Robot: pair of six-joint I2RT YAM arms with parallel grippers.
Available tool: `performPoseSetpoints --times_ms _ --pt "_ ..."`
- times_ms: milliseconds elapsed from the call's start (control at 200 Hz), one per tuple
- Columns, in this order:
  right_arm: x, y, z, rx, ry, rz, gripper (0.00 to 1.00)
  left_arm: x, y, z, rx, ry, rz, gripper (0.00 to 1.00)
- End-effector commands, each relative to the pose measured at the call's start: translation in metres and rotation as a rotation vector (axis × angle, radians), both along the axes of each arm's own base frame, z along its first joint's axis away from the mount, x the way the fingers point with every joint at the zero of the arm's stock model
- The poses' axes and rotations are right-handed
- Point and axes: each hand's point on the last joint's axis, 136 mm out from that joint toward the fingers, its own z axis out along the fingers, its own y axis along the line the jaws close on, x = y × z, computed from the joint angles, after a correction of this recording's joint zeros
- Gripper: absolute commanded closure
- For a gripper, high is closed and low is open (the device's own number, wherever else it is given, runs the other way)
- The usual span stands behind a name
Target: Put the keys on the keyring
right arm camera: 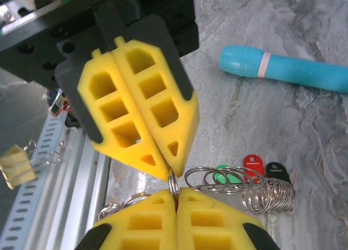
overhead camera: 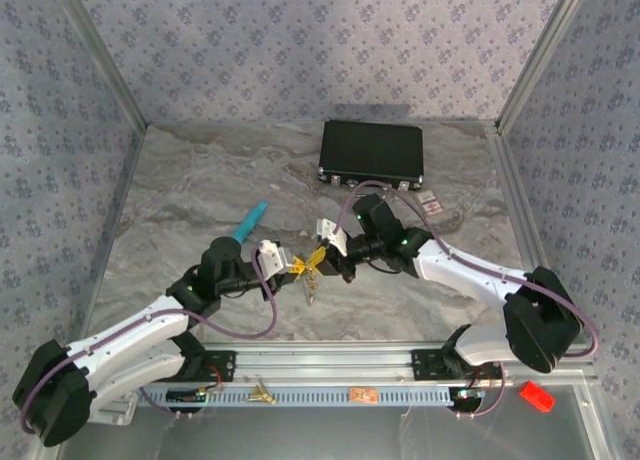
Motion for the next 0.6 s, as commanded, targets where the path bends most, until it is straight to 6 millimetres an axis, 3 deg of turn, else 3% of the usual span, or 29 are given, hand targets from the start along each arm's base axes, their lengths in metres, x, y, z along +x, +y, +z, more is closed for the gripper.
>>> performPoseSetpoints --times_ms 0,40,130,200,335,595 --pt "-0.002 0.003 0.005 0.018 0.004 0.023 1.0 -0.002 -0.004 0.018 -0.05 -0.045 -0.022 1.0" --pt "-0.002 0.002 0.007 0.01 -0.006 0.024 1.0 -0.001 -0.003 0.017 -0.035 -0.04 -0.012 0.99" --pt "-0.003 0.001 0.009 -0.037 -0.04 0.036 1.0 0.0 0.0 0.012 0.013 -0.032 -0.007 0.8" --pt "-0.007 0.0 0.008 -0.097 -0.075 0.061 1.0 -0.002 0.001 0.009 0.047 -0.028 -0.018 0.76" --pt "-0.013 0.0 0.003 -0.193 -0.126 0.106 1.0 -0.003 0.0 0.005 0.09 -0.025 -0.041 0.77" --pt "-0.02 0.01 0.007 -0.225 -0.182 0.15 1.0 -0.006 -0.004 0.01 0.093 -0.033 -0.08 0.89"
